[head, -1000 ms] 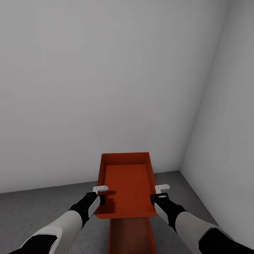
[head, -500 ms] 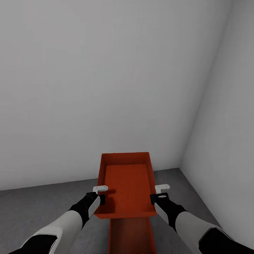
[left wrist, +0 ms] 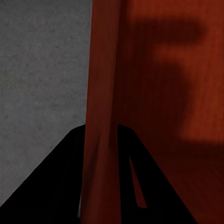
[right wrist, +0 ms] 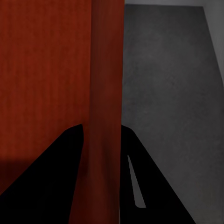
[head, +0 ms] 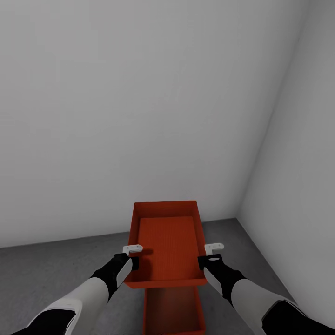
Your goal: Move the two storage containers from the living room to the garage. In the garage, place one container on the floor and stack the other container on top of it (either order is fine).
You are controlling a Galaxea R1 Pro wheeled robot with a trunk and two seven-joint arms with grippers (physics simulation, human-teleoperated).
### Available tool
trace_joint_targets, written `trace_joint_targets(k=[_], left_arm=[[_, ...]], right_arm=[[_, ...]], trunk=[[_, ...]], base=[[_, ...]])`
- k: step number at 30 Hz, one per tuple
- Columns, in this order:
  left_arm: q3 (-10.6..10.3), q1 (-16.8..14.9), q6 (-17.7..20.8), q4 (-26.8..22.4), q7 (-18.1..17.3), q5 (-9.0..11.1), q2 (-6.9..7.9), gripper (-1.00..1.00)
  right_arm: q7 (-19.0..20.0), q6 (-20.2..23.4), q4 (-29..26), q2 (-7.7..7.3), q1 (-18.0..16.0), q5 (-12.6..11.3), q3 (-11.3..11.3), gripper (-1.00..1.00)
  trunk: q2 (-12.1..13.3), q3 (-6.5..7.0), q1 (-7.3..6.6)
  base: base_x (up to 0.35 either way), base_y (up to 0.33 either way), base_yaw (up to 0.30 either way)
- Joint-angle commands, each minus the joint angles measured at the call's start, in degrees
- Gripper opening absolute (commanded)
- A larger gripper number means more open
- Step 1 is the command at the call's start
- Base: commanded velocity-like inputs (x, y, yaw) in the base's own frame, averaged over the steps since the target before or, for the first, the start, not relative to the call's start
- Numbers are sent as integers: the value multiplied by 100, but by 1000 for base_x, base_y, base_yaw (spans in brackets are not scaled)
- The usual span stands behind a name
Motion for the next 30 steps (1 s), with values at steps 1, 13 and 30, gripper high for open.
trace_joint_targets(k=[1, 13, 30], left_arm=[[-108, -2, -174, -26, 69, -182, 57, -100], [-110, -2, -174, -26, 69, -182, 57, -100], [-110, -1, -174, -26, 69, -182, 57, -100]], right_arm=[[-56, 41, 46, -7, -8, -74, 37, -100], [-56, 40, 46, -8, -7, -75, 37, -100], [-56, 41, 46, -8, -8, -75, 37, -100]], trunk=[[-14, -22, 3], [-14, -133, 3], [-14, -290, 3]], base=[[0, 0, 0], [0, 0, 0], [0, 0, 0]])
